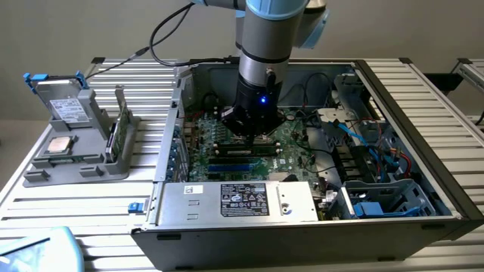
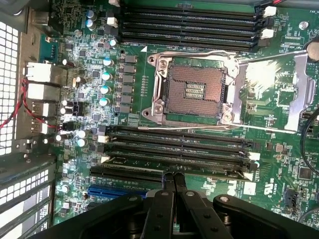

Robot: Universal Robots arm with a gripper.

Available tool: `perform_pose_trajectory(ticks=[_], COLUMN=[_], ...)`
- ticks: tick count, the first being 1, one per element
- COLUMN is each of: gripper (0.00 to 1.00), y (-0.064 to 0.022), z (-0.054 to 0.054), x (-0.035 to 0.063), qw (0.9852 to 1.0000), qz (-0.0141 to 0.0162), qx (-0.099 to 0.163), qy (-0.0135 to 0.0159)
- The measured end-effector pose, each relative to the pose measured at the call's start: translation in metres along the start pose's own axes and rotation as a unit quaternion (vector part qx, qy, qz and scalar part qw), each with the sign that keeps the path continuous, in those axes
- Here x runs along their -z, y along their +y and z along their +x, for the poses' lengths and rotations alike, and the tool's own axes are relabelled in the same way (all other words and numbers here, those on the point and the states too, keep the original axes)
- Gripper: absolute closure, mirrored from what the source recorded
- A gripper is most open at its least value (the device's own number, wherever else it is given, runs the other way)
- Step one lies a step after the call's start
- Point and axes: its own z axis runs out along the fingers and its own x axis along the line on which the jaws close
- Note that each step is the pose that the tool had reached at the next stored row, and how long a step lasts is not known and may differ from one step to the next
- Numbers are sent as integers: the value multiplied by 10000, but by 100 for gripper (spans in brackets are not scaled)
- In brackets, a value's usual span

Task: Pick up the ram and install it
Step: 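Press down the ram until it locks into place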

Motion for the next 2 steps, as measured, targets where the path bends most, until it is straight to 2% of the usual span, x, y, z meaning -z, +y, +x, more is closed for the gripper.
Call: perform_pose_trajectory(ticks=[2], gripper=[90], y=[0], z=[0], x=[0], qw=[10000], qz=[0], qx=[0], qy=[0])
